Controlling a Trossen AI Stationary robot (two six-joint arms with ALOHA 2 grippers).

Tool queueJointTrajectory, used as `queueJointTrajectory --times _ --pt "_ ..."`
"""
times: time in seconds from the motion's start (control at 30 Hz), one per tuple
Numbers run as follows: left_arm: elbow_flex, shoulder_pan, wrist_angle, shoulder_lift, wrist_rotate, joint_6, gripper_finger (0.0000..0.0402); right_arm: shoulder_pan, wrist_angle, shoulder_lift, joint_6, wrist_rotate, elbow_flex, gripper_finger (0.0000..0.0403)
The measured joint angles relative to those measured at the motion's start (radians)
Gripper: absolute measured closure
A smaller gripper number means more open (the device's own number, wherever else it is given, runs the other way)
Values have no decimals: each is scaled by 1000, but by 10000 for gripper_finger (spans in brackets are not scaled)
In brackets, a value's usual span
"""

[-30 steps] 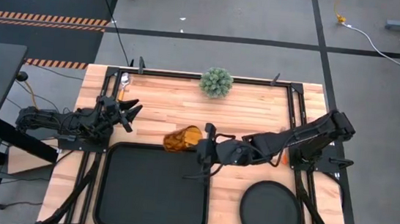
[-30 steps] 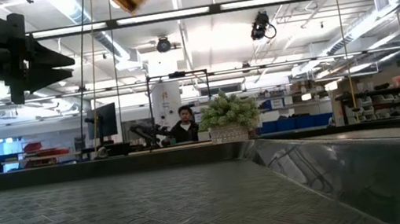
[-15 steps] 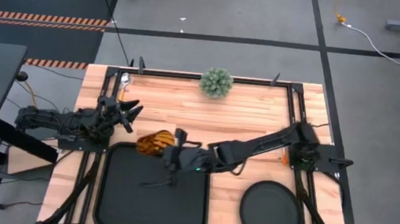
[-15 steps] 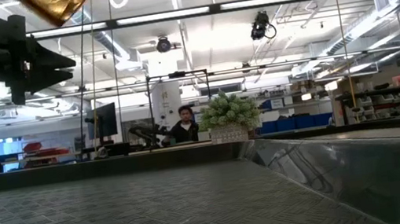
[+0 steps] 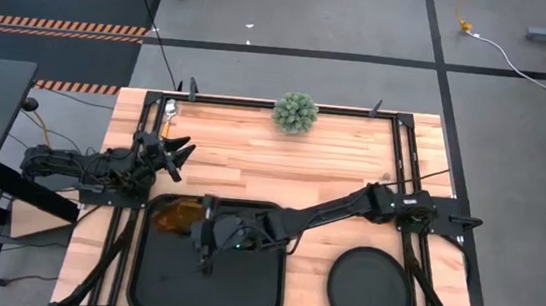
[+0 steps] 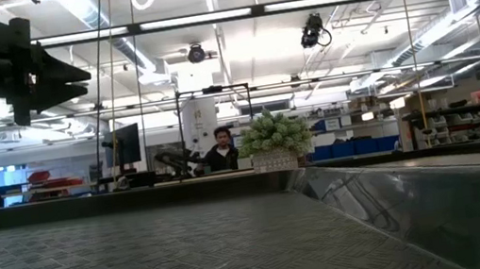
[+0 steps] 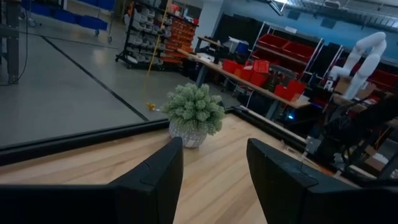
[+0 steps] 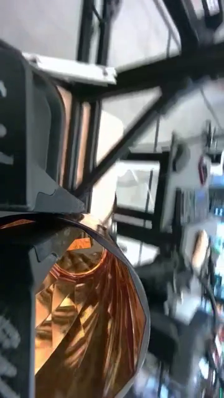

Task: Pick and place plate/cup/fork/spoon on tray
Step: Put the brown cup on the black serving tray

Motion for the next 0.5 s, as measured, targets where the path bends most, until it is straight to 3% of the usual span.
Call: queueJointTrajectory --times 0.2,0.5 --pt "0 0 0 0 0 0 218 -15 44 71 2 -89 1 387" --pt "0 0 0 0 0 0 218 -63 -197 86 118 -139 1 387"
